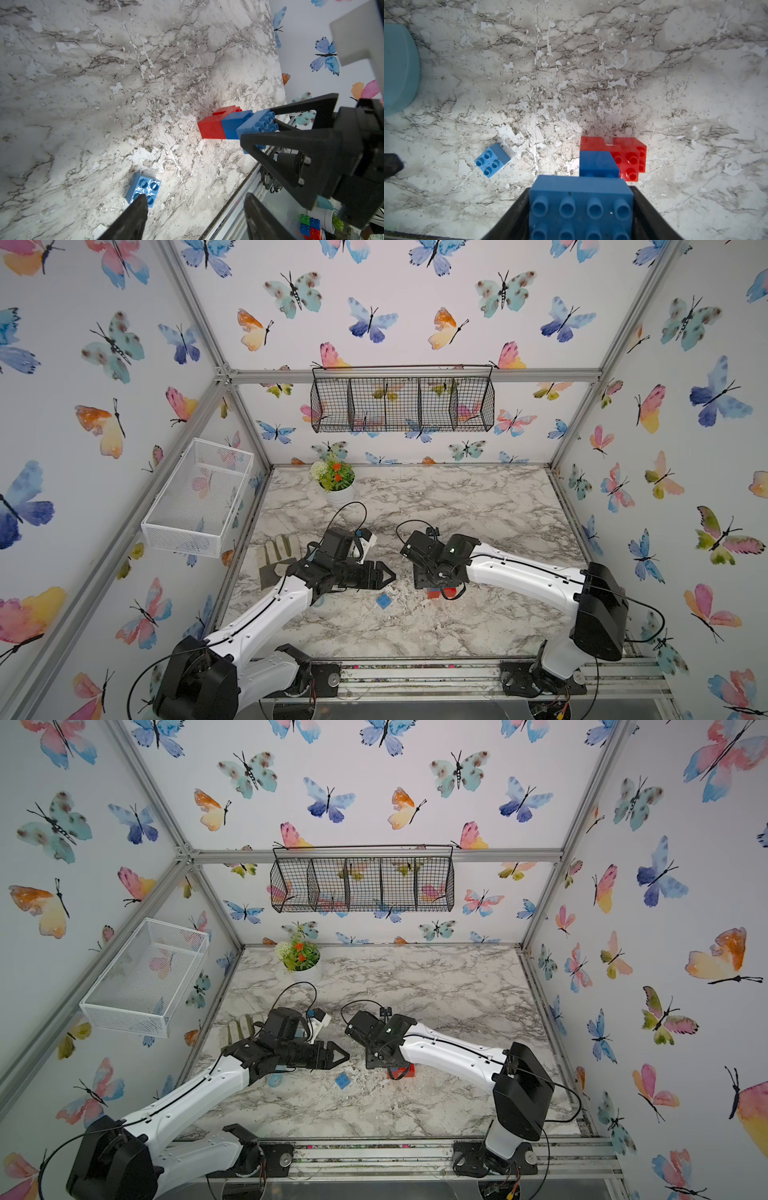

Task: Assemble a giraffe with lego
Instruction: Assemble the lego brick with the lego brick.

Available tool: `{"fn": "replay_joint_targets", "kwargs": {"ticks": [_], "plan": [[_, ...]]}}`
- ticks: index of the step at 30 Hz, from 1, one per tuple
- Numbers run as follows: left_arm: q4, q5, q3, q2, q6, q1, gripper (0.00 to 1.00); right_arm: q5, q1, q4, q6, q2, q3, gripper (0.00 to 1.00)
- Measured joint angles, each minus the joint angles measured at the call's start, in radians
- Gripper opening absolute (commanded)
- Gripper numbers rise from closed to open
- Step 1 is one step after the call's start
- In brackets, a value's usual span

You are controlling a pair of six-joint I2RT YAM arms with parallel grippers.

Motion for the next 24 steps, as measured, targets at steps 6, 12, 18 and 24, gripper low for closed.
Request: {"fn": "replay_joint_targets", "kwargs": {"ticks": [6,12,18,24], "plan": [[0.0,0.0,0.0,0.0,0.0,0.0,0.73,0.002,0.0,0.01,-0.001,0.005,0.0,0.49],[0.0,0.0,0.0,0.0,0.0,0.0,0.73,0.0,0.002,0.019,-0.008,0.006,0.0,0.49],[0.0,0.0,0.0,0.0,0.0,0.0,0.73,0.001,0.003,0.019,-0.01,0.005,0.0,0.49],[0.0,0.0,0.0,0.0,0.0,0.0,0.73,0.0,0.004,0.018,-0.019,0.006,0.0,0.48]]}}
